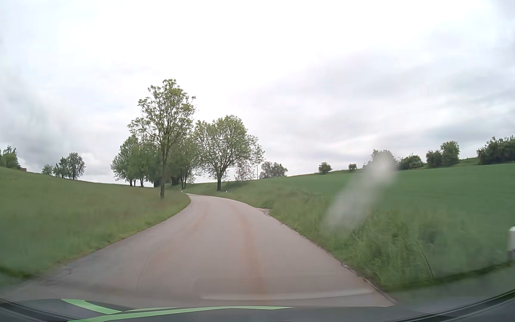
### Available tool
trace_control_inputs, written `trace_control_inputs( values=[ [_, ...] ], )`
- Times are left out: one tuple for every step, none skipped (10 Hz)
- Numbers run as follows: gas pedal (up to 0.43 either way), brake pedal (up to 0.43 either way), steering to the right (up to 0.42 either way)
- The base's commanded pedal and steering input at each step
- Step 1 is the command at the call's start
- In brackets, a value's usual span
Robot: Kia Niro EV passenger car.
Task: Follow the waypoints while adhering to traffic rules and regulations
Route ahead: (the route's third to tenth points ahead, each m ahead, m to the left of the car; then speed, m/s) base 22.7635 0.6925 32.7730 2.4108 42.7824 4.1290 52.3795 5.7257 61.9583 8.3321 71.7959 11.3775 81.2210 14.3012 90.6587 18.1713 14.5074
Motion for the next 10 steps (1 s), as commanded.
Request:
trace_control_inputs(
  values=[
    [0.287,0.0,-0.027],
    [0.169,0.0,-0.027],
    [0.008,0.0,-0.026],
    [0.0,0.0,-0.026],
    [0.0,0.0,-0.024],
    [0.0,0.0,-0.021],
    [0.0,0.0,-0.019],
    [0.0,0.0,-0.018],
    [0.0,0.0,-0.018],
    [0.0,0.0,-0.017]
  ],
)
